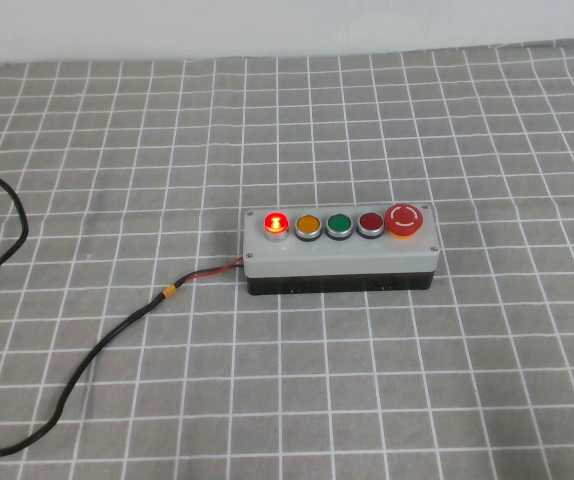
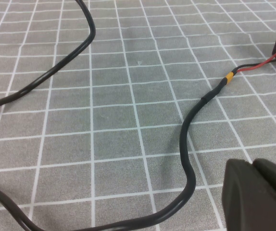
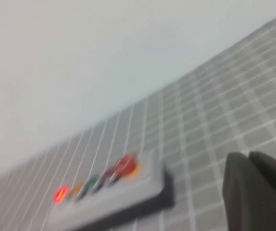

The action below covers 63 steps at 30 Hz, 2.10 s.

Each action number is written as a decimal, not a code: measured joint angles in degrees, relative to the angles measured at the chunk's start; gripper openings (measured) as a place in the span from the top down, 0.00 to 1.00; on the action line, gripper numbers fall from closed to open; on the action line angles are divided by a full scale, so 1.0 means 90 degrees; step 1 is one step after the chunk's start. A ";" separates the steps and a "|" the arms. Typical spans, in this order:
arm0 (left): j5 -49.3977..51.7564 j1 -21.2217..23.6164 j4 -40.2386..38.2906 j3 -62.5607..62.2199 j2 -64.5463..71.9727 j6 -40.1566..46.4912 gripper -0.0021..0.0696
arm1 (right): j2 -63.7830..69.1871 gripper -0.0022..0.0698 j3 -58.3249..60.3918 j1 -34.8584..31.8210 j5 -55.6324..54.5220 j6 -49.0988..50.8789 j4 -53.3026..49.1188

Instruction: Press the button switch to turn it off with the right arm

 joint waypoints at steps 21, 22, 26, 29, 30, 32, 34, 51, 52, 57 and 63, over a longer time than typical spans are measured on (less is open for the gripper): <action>0.0000 0.0000 0.0000 0.0000 0.0000 0.0000 0.98 | 0.6573 0.99 -0.5154 0.0171 0.5161 -0.0574 -0.1534; 0.0000 0.0000 0.0000 0.0000 0.0000 0.0000 0.98 | 0.6890 0.99 -0.5408 0.0317 0.5200 -0.0574 -0.1643; 0.0000 0.0000 0.0000 0.0000 0.0000 0.0000 0.98 | 0.7963 0.99 -0.6385 0.1214 0.5229 -0.0341 -0.2204; 0.0000 0.0000 0.0000 0.0000 0.0000 0.0000 0.98 | 0.8727 0.99 -0.7197 0.2019 0.5244 -0.0083 -0.2716; 0.0000 0.0000 0.0000 0.0000 0.0000 0.0000 0.98 | 0.9006 0.99 -0.7506 0.2203 0.5261 -0.0043 -0.2812; 0.0000 0.0000 0.0000 0.0000 0.0000 0.0000 0.98 | 0.9563 0.99 -0.8139 0.2586 0.5292 0.0001 -0.2960; 0.0000 0.0000 0.0000 0.0000 0.0000 0.0000 0.98 | 1.0075 0.99 -0.8734 0.2852 0.5347 0.0001 -0.3033; 0.0000 0.0000 0.0000 0.0000 0.0000 0.0000 0.98 | 1.3951 0.99 -1.3643 0.3492 0.6675 -0.0135 -0.3191; 0.0000 0.0000 0.0000 0.0000 0.0000 0.0000 0.98 | 1.4082 0.99 -1.3815 0.3492 0.6702 -0.0135 -0.3191; 0.0000 0.0000 0.0000 0.0000 0.0000 0.0000 0.98 | 1.4571 0.99 -1.4353 0.3492 0.6714 -0.0135 -0.3202; 0.0000 0.0000 0.0000 0.0000 0.0000 0.0000 0.98 | 1.4686 0.99 -1.4473 0.3492 0.6728 -0.0135 -0.3255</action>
